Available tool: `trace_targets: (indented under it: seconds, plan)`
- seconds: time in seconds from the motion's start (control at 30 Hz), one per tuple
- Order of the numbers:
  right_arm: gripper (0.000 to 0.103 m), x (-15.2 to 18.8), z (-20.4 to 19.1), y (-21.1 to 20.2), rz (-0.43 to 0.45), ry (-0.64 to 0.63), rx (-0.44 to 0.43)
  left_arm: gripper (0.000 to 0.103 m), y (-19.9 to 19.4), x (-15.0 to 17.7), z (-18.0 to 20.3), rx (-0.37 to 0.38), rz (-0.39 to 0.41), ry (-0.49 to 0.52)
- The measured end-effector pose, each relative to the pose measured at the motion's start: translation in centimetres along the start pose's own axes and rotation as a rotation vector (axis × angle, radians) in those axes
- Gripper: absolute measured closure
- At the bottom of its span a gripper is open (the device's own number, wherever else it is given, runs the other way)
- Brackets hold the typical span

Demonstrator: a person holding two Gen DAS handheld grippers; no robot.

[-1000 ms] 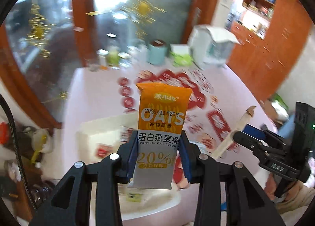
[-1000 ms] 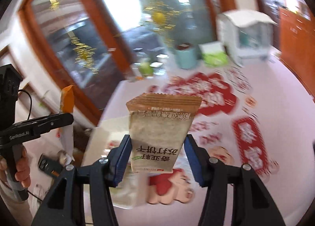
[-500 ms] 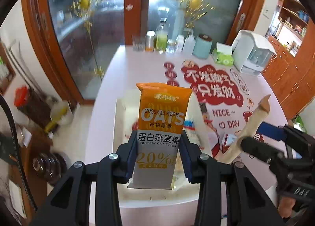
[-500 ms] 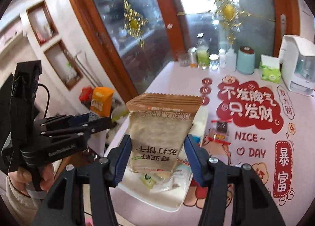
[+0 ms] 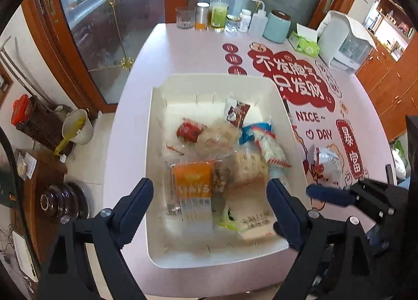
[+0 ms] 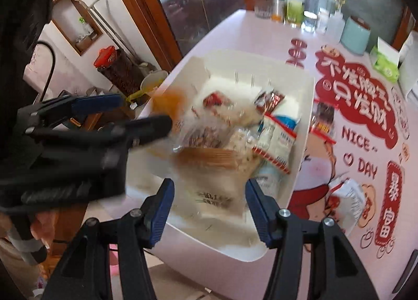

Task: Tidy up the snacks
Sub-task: 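Carry both packets into the white tray and open both grippers, then move both grippers back from the tray to the last snacks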

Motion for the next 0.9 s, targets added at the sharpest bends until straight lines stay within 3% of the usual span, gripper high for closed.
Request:
trace_targets:
  seconds: [0.17,0.43,0.7,0.8,0.9]
  plan:
    - [0.038,-0.1,1.8,-0.8,0.041,0.089,-0.018,0.015,0.3,0.5,-0.2,0.008,-0.013,-0.014]
    - [0.038,0.9,5.7,-3.3,0.122,0.162,-0.026,0.015,-0.5,-0.7,1.7,0.001,0.021,0.045]
    - [0.038,2.1,11.8,-5.2,0.206,0.139,0.080,0.015,-1.0,-3.5,7.2,-0.060,0.073,0.238]
    - [0.037,2.2,14.8,-4.4,0.238,0.104,0.132,0.015,-0.7,-4.4,9.0,-0.058,0.081,0.277]
    - [0.037,2.3,17.6,-2.3,0.208,0.053,0.199,0.015,0.2,-5.4,10.9,-0.051,0.069,0.304]
Point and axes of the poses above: each gripper's, at about its wrist camera, not at the fingertips, and y roughly the way its jaws point, z to its right, x to its underside, the point moved 3 cm from there along y, roughly the way its jaws point, and after that the axes turned 11 degrees about y, right-handed, at the moved point
